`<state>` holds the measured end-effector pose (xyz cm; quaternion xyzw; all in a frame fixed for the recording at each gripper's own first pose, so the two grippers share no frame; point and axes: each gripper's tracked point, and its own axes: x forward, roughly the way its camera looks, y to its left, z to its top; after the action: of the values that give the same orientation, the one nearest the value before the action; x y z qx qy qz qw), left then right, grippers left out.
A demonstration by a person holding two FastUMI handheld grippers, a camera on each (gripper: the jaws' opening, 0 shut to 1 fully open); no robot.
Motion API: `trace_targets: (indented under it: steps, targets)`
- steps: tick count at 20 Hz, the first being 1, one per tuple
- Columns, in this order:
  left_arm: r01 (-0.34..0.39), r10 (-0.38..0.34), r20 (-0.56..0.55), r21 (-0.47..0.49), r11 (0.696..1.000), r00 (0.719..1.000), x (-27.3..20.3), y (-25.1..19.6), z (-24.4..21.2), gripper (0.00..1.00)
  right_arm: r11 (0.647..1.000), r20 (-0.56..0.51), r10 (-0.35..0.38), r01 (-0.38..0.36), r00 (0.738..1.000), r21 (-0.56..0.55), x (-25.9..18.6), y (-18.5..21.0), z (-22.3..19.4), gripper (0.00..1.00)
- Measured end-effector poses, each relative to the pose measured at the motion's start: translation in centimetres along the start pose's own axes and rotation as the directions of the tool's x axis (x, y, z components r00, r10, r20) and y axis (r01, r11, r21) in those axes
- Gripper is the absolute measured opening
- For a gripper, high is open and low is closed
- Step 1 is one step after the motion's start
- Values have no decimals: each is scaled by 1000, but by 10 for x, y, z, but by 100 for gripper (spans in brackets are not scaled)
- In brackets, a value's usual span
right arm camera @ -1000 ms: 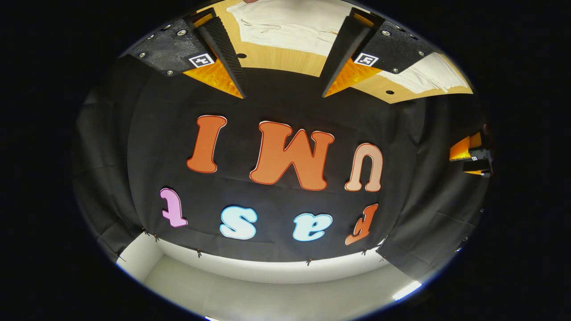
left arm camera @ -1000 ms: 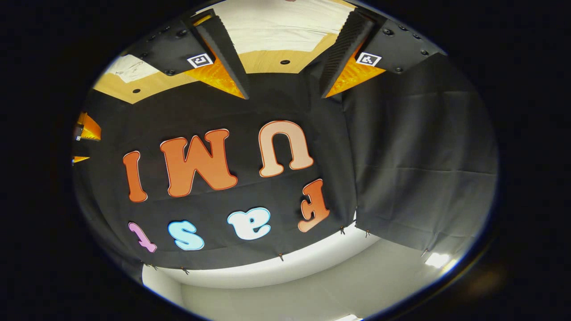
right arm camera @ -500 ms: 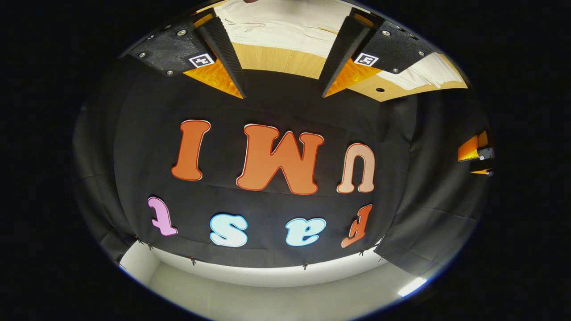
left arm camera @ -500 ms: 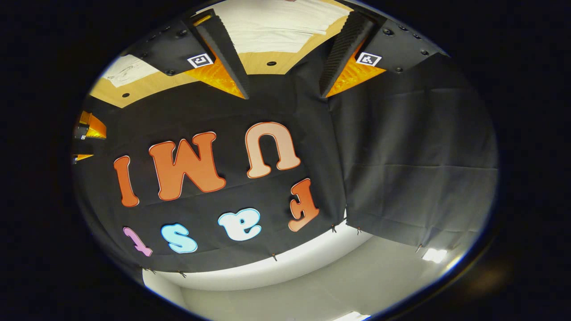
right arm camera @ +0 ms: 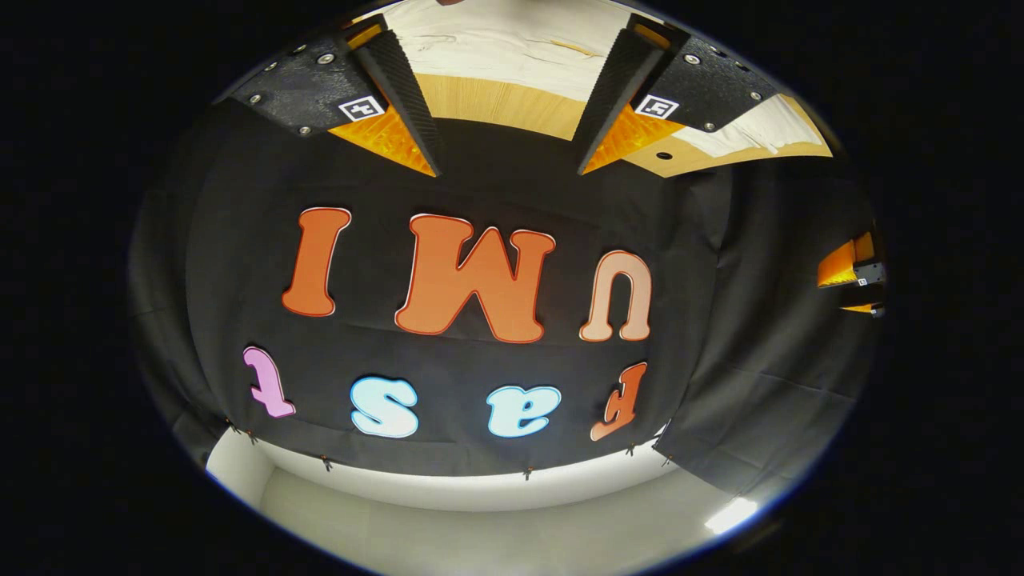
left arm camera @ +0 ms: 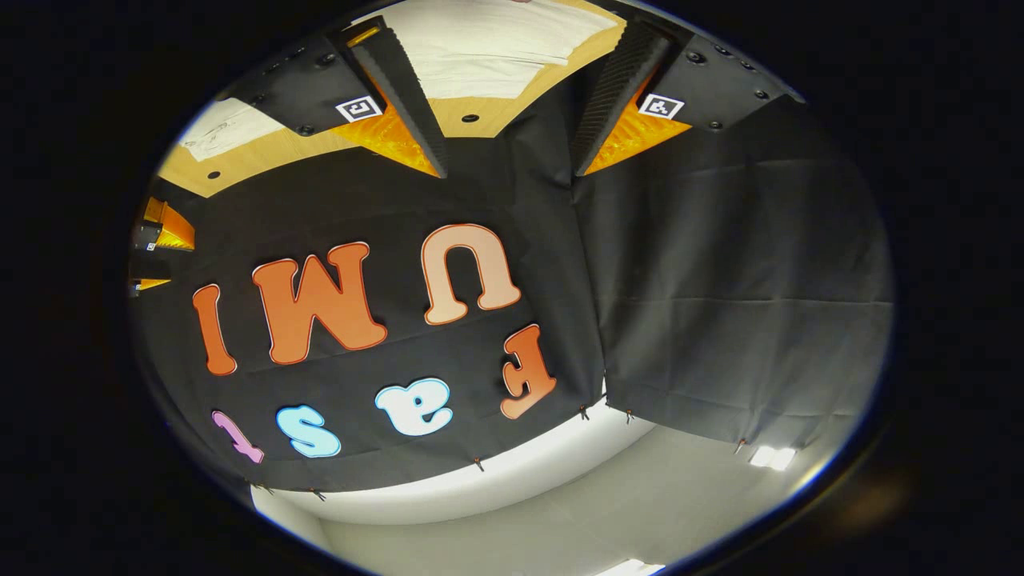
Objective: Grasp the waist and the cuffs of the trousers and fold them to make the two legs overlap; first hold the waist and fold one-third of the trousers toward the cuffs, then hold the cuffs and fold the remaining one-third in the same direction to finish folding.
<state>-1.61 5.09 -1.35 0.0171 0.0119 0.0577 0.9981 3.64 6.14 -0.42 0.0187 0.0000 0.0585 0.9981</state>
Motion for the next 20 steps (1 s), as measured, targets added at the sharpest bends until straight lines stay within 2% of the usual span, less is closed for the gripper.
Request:
trace_targets:
  steps: [6, 10, 16, 17, 20]
  targets:
    - [7, -10, -80, -40, 999, 997, 6, 0, -31, 100, 1000, -49, -19, 19, 999, 0, -5, -10, -15, 98]
    - [0, -16, -198, -78, 997, 980, 23, 0, -71, 100, 999, -149, -37, 42, 988, 32, -9, -31, -46, 98]
    - [-112, 39, -433, -144, 983, 900, 14, 32, -161, 100, 991, -361, -58, 97, 931, 91, -16, -63, -109, 99]
    - [-139, 54, -476, -147, 979, 878, 14, 39, -179, 100, 990, -394, -56, 103, 917, 98, -17, -66, -119, 99]
    - [-212, 60, -617, -177, 961, 785, 1, 61, -249, 100, 984, -514, -54, 132, 856, 117, -19, -72, -152, 99]
